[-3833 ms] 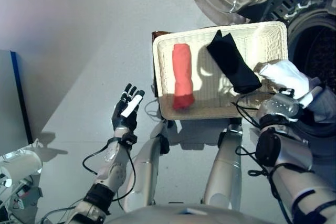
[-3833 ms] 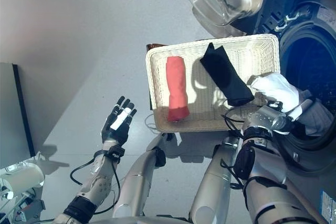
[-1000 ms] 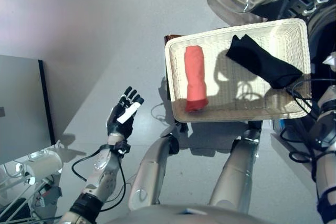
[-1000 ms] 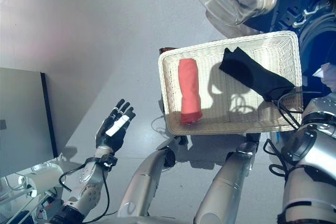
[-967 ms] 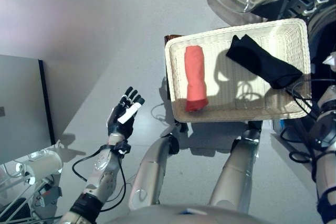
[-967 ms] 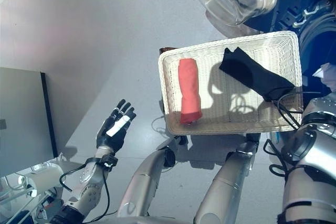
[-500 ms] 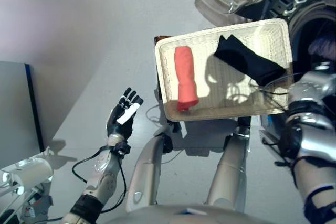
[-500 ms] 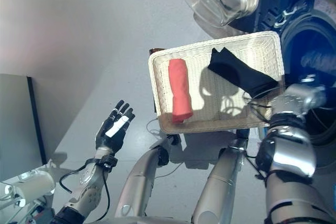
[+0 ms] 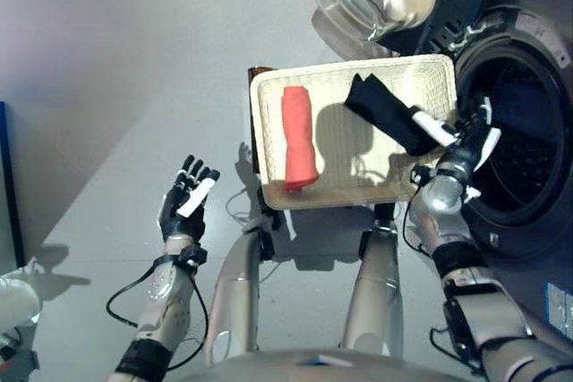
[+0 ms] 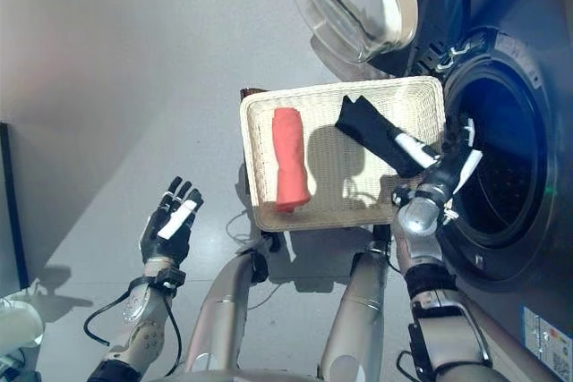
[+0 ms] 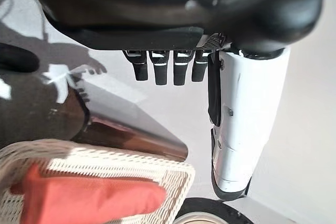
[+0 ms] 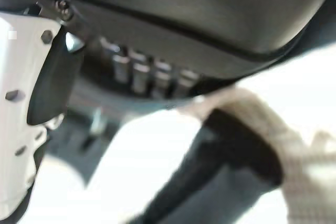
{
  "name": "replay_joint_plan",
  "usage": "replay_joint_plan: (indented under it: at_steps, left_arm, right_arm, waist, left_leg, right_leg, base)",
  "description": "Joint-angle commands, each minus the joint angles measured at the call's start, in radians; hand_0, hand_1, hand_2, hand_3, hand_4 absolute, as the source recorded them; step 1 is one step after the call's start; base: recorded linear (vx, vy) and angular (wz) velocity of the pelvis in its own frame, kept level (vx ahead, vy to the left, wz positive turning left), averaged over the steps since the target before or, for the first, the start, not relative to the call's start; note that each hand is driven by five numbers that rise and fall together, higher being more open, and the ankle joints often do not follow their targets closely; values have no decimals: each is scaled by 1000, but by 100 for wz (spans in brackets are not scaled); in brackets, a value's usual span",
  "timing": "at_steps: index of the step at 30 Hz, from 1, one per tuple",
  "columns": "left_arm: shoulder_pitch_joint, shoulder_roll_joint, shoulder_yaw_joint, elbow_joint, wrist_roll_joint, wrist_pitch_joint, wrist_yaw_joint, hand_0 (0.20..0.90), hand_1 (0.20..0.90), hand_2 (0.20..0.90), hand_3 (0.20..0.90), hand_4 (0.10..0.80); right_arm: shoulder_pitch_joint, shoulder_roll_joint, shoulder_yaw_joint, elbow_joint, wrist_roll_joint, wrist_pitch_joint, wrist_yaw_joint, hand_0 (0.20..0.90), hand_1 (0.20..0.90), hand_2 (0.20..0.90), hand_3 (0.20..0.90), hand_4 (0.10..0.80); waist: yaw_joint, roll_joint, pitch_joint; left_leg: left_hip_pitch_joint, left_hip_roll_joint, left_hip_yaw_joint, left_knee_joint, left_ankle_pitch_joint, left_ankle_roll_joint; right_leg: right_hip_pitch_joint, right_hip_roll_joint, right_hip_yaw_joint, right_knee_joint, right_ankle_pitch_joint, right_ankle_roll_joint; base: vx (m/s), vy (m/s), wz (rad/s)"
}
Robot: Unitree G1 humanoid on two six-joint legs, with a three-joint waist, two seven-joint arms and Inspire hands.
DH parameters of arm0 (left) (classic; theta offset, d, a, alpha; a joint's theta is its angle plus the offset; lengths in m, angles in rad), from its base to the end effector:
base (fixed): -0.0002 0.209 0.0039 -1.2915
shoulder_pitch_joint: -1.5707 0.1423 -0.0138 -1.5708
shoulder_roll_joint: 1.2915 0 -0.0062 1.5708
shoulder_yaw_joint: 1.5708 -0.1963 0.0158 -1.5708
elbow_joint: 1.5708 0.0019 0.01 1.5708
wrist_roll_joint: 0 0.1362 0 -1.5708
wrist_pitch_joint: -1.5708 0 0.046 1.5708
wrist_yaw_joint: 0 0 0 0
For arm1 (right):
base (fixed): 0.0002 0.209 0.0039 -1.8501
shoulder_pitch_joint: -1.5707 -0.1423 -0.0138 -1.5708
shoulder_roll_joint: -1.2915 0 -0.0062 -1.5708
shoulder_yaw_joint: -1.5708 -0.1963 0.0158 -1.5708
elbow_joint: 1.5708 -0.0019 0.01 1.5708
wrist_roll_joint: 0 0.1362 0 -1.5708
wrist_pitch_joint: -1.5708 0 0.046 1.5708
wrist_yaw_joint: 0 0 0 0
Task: Pick up the clothes and place them into the washing machine
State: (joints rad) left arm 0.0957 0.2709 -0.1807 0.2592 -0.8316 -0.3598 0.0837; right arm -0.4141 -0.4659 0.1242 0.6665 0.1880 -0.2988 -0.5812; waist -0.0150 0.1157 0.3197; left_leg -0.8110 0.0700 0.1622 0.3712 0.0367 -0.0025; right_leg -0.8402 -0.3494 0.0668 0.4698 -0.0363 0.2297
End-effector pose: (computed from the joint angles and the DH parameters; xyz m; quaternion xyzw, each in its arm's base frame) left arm 0.1674 0.1961 -0.0176 -0.2559 0.0354 0.1030 0.9606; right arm 0.2761 -0.2445 0.0453 -0.1464 -0.0633 -0.2844 0.9453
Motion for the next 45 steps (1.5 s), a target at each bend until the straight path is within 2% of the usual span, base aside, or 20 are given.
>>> replay_joint_plan:
  at_steps: [1, 11, 14, 18, 19, 20, 21, 22, 23, 24, 33, 39, 40, 41, 42, 43, 45]
  left_arm:
    - [11, 52, 88, -68, 50, -109, -18, 900, 900, 900, 900, 800]
    - [26, 68, 111, -110, 41, -106, -29, 900, 900, 900, 900, 800]
    - [28, 69, 117, -125, 43, -108, -29, 900, 900, 900, 900, 800]
    - [36, 74, 109, -143, 37, -110, -26, 900, 900, 900, 900, 800]
    - [34, 74, 108, -137, 36, -109, -26, 900, 900, 900, 900, 800]
    - [30, 75, 108, -136, 34, -110, -25, 900, 900, 900, 900, 800]
    - [31, 75, 106, -134, 32, -110, -25, 900, 900, 900, 900, 800]
    - [29, 78, 101, -139, 30, -109, -25, 900, 900, 900, 900, 800]
    - [28, 77, 102, -140, 30, -109, -25, 900, 900, 900, 900, 800]
    - [30, 76, 99, -144, 28, -106, -27, 900, 900, 900, 900, 800]
    - [28, 92, 55, -162, 28, -86, -60, 900, 900, 900, 900, 800]
    - [25, 108, 51, -175, 23, -80, -78, 900, 900, 900, 900, 800]
    - [23, 107, 50, -174, 27, -80, -79, 900, 900, 900, 900, 800]
    - [24, 108, 49, -171, 31, -79, -80, 900, 900, 900, 900, 800]
    - [25, 110, 50, -166, 34, -76, -82, 900, 900, 900, 900, 800]
    - [25, 110, 50, -166, 34, -76, -82, 900, 900, 900, 900, 800]
    - [33, 114, 54, -182, 35, -73, -84, 900, 900, 900, 900, 800]
  right_arm:
    - [-80, -187, 82, 34, -328, 70, -21, 900, 900, 900, 900, 800]
    - [-190, -249, 227, 163, -561, 167, 0, 900, 900, 900, 900, 800]
    - [-193, -258, 221, 184, -576, 175, -8, 900, 900, 900, 900, 800]
    - [-208, -240, 230, 230, -553, 176, -9, 900, 900, 900, 900, 800]
    - [-212, -235, 238, 248, -549, 178, -7, 900, 900, 900, 900, 800]
    - [-223, -230, 247, 270, -545, 179, -5, 900, 900, 900, 900, 800]
    - [-230, -222, 262, 300, -548, 184, -2, 900, 900, 900, 900, 800]
    - [-254, -208, 299, 362, -568, 199, 7, 900, 900, 900, 900, 800]
    - [-257, -207, 300, 364, -568, 198, 7, 900, 900, 900, 900, 800]
    - [-266, -195, 315, 401, -576, 206, 12, 900, 900, 900, 900, 800]
    - [-326, -84, 385, 672, -630, 272, 79, 900, 900, 900, 900, 800]
    - [-348, -73, 386, 728, -656, 300, 105, 900, 900, 900, 900, 800]
    - [-342, -75, 382, 734, -663, 304, 110, 535, 535, 535, 535, 539]
    - [-340, -80, 379, 738, -666, 308, 115, 411, 411, 411, 411, 451]
    - [-338, -81, 382, 740, -673, 310, 117, 343, 343, 343, 343, 402]
    - [-338, -81, 382, 740, -673, 310, 118, 200, 200, 200, 200, 300]
    - [-331, -84, 382, 743, -683, 315, 124, 200, 200, 200, 200, 300]
  waist:
    - [21, -6, -33]
    - [48, -22, -31]
    - [52, -26, -28]
    - [58, -26, -23]
    - [62, -24, -26]
    - [62, -27, -22]
    - [67, -25, -25]
    - [74, -23, -25]
    - [71, -24, -22]
    - [77, -21, -25]
    - [113, 2, -27]
    - [133, 8, -29]
    - [136, 9, -28]
    - [137, 10, -28]
    - [138, 10, -29]
    - [138, 10, -29]
    - [139, 10, -31]
  left_leg:
    - [25, 63, -94, 103, -120, -121]
    - [-38, 86, -120, 236, -174, -116]
    - [-53, 88, -130, 267, -185, -115]
    - [-70, 89, -136, 297, -196, -112]
    - [-63, 93, -141, 318, -238, -119]
    - [-78, 87, -138, 311, -202, -111]
    - [-72, 91, -144, 335, -245, -118]
    - [-82, 89, -145, 353, -252, -117]
    - [-92, 84, -141, 338, -214, -110]
    - [-90, 89, -148, 368, -259, -117]
    - [-116, 76, -150, 408, -273, -110]
    - [-133, 68, -149, 439, -281, -105]
    - [-142, 68, -153, 461, -289, -103]
    - [-147, 67, -155, 471, -293, -102]
    - [-151, 66, -157, 480, -296, -102]
    - [-151, 66, -157, 481, -296, -102]
    - [-155, 69, -158, 496, -304, -101]
  right_leg:
    - [5, -18, 13, -78, 115, -36]
    - [-60, 6, 16, 80, 34, -51]
    - [-72, 9, 16, 119, 12, -55]
    - [-91, 11, 23, 165, -8, -62]
    - [-91, 13, 25, 200, -54, -58]
    - [-102, 10, 26, 185, -19, -66]
    - [-101, 13, 30, 217, -64, -62]
    - [-111, 13, 32, 239, -72, -64]
    - [-118, 11, 31, 216, -33, -70]
    - [-118, 13, 35, 252, -80, -66]
    - [-146, 1, 43, 299, -99, -70]
    - [-168, 0, 55, 332, -111, -74]
    - [-177, -1, 59, 355, -120, -76]
    - [-182, -2, 59, 365, -124, -77]
    - [-186, -2, 59, 375, -127, -77]
    - [-186, -2, 59, 376, -128, -77]
    - [-190, -4, 59, 389, -135, -77]
  base:
    - [-8, -28, 13]
    - [-6, -8, 9]
    - [0, -20, 1]
    - [26, -5, 1]
    - [5, -9, 6]
    - [113, -18, 10]
    - [10, -16, 13]
    - [11, -10, 11]
    - [0, 0, 0]
    - [2, -7, -4]
    - [15, 1, -1]
    - [-2, 3, 3]
    - [1, -6, 5]
    - [5, -7, 8]
    - [8, 0, 10]
    - [14, -7, 7]
    - [11, -8, 5]
